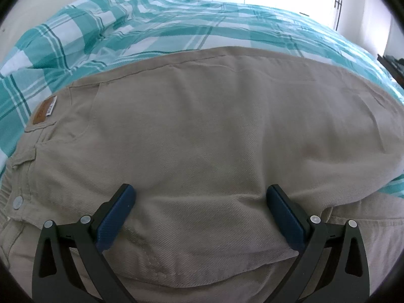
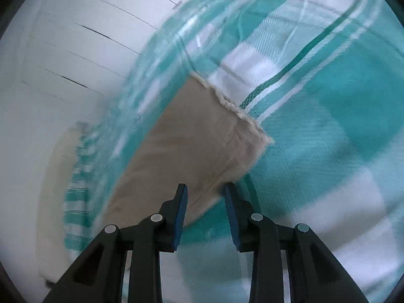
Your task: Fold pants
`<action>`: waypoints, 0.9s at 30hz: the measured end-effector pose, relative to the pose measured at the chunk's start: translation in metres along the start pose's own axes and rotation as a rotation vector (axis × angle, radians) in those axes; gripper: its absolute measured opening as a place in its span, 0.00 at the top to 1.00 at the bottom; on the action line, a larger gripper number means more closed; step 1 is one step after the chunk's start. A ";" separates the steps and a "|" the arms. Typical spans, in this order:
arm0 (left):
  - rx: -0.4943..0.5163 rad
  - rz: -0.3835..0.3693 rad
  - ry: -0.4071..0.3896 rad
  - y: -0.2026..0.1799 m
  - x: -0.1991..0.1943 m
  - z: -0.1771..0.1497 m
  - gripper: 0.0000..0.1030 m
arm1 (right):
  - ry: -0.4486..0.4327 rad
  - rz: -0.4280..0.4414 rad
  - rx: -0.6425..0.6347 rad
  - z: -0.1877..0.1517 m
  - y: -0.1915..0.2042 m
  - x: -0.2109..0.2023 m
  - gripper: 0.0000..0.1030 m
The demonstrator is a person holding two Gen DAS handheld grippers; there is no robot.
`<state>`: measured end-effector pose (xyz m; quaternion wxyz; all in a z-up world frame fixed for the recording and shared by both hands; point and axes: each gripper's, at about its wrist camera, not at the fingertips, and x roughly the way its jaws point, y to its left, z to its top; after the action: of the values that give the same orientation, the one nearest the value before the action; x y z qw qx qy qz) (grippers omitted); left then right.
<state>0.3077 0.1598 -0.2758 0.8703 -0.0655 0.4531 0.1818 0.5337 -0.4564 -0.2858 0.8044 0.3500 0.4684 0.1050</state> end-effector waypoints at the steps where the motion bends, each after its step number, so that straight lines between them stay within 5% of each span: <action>1: 0.001 0.002 0.000 0.000 0.000 0.000 0.01 | -0.018 -0.006 0.025 0.006 -0.001 0.007 0.71; 4: 0.003 0.006 0.002 0.000 0.001 0.000 0.01 | -0.118 -0.047 0.093 0.020 0.000 0.014 0.90; 7: 0.007 0.014 0.004 -0.001 0.002 0.001 0.01 | -0.133 -0.086 0.098 0.025 0.011 0.009 0.93; 10: 0.008 0.015 0.002 -0.001 0.001 0.001 0.01 | -0.138 0.028 0.070 0.022 0.018 -0.016 0.92; 12: 0.008 0.014 0.001 0.000 0.002 0.001 0.01 | -0.132 0.024 0.069 0.014 0.009 -0.037 0.70; 13: 0.008 0.015 0.001 0.000 0.002 0.001 0.01 | -0.122 0.015 0.078 0.011 0.004 -0.044 0.40; 18: 0.010 0.018 0.002 0.000 0.002 0.001 0.01 | -0.068 0.078 0.117 0.002 -0.015 -0.041 0.35; 21: 0.010 0.019 0.002 0.000 0.002 0.001 0.01 | -0.041 0.065 0.179 0.006 -0.019 -0.015 0.44; 25: 0.010 0.019 0.001 0.000 0.003 0.001 0.01 | -0.127 -0.014 0.237 0.017 -0.025 0.003 0.95; 27: 0.010 0.020 0.000 0.000 0.004 0.001 0.01 | -0.155 -0.030 0.232 0.019 -0.014 0.004 0.96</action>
<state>0.3107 0.1607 -0.2785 0.8686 -0.0569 0.4548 0.1881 0.5490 -0.4734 -0.2919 0.7937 0.4407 0.4191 0.0105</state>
